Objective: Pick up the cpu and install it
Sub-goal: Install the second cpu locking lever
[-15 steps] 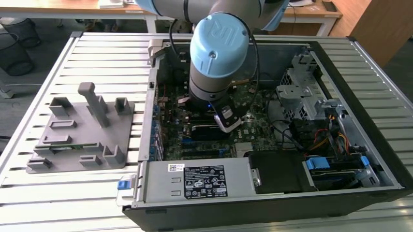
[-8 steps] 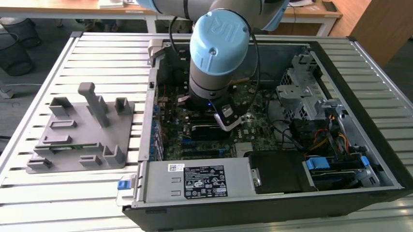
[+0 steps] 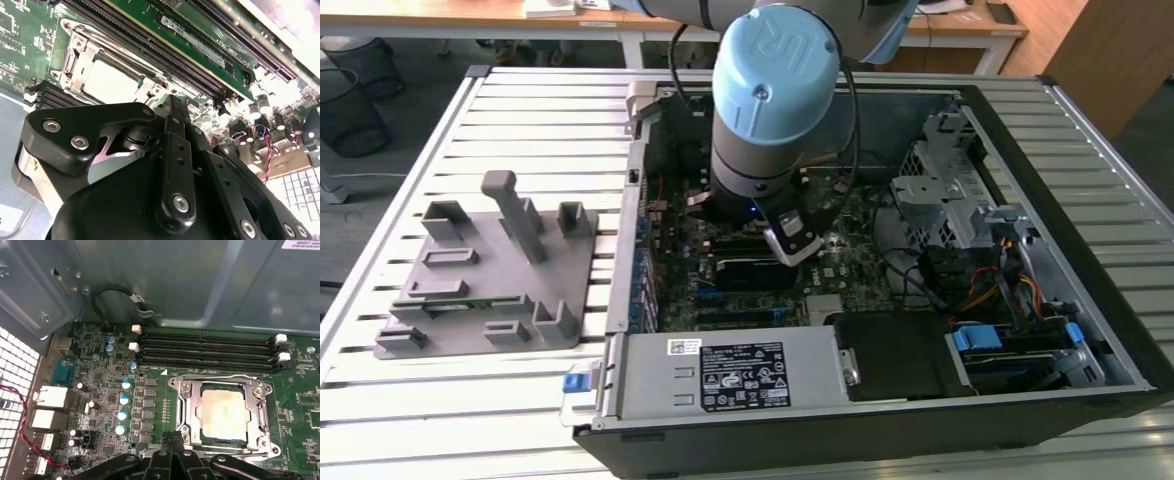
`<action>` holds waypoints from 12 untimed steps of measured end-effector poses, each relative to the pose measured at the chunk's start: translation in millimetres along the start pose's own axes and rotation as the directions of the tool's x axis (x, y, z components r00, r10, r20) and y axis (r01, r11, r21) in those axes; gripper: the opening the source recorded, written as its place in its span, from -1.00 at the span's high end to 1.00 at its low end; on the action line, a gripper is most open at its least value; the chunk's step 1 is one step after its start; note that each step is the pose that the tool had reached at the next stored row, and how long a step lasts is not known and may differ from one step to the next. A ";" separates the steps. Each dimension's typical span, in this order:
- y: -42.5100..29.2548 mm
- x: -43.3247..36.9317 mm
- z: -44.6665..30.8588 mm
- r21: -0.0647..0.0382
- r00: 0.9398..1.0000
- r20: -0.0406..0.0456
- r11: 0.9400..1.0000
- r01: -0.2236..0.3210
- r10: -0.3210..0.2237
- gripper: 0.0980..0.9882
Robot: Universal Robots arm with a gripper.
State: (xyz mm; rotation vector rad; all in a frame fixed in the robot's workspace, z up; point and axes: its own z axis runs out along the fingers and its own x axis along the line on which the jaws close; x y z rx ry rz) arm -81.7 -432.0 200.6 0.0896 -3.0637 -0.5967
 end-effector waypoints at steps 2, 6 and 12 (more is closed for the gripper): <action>1.0 0.0 -2.6 0.000 1.000 0.000 1.000 0.000 0.000 0.98; 3.2 0.1 -8.0 0.000 1.000 0.000 1.000 0.000 0.000 0.98; 6.8 0.1 -16.8 0.000 1.000 0.000 1.000 0.000 0.000 0.98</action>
